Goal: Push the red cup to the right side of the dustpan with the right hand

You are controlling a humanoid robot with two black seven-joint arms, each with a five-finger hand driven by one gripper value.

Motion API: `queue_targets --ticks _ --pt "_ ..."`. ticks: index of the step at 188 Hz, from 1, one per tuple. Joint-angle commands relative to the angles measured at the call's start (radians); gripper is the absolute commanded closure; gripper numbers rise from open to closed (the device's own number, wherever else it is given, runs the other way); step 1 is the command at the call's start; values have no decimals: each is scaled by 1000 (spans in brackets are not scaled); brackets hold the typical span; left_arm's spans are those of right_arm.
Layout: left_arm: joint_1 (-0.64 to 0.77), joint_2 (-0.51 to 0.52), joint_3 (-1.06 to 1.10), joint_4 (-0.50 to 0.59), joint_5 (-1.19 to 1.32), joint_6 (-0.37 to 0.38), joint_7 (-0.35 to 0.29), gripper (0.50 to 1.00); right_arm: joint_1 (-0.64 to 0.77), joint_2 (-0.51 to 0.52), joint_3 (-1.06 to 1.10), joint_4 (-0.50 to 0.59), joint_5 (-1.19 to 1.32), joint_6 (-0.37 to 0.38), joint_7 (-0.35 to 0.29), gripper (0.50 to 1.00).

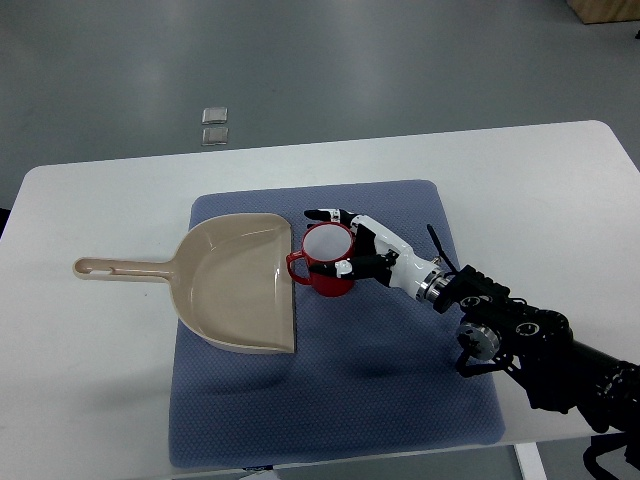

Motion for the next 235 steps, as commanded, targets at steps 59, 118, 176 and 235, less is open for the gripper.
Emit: queue_targets --ticks 59,118,176,235 --pt "0 0 0 0 0 1 0 500 20 -26 14 4 20 57 0 566" --pt "0 0 1 0 0 0 0 500 52 -84 49 1 52 66 0 566" --pt "0 0 5 -3 2 0 0 500 118 -173 63 -38 342 61 0 566" --pt "0 0 3 -5 2 1 0 500 89 -121 94 -42 417 32 0 566"
